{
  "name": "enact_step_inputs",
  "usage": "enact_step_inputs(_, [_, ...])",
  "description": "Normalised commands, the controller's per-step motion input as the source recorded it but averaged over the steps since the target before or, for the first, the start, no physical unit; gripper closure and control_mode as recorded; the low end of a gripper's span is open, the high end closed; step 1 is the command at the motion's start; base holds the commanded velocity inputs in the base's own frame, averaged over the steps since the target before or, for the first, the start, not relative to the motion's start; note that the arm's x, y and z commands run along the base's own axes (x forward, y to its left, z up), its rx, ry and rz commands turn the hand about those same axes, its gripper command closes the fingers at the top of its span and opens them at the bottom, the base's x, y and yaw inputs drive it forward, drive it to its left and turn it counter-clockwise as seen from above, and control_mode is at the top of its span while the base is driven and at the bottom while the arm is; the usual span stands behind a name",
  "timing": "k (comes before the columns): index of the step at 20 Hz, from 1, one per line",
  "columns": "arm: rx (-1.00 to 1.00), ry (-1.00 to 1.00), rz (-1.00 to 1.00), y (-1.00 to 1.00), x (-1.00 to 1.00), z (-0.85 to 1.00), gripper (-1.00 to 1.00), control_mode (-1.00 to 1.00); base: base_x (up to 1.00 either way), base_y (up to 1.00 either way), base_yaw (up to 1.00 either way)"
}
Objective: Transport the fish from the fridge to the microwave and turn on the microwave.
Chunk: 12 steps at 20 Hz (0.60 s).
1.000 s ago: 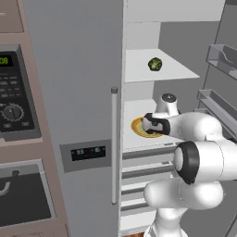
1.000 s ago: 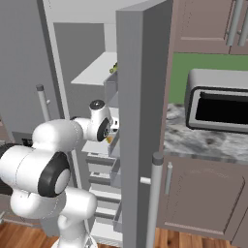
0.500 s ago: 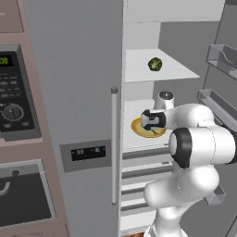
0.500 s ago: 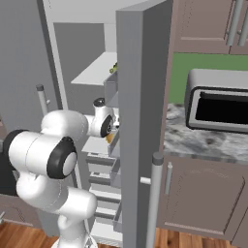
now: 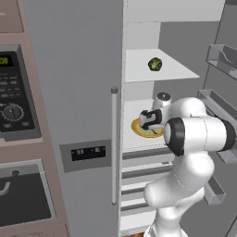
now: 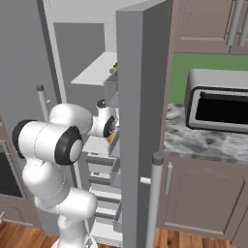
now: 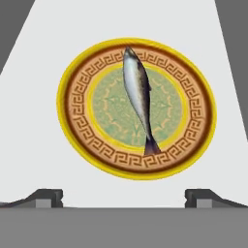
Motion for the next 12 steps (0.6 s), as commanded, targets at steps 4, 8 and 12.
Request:
enact_step_inputs(4, [0.0,0.0,0.0,-0.03,0.22,-0.16,-1.0,-1.0,0.0,0.0,0.0])
enact_step_inputs(8, [0.0,0.0,0.0,-0.04,0.22,-0.11,-1.0,-1.0,0.0,0.0,0.0])
enact_step_inputs(12, [0.0,0.0,0.0,-0.04,0.23,-0.1,-1.0,-1.0,0.0,0.0,0.0])
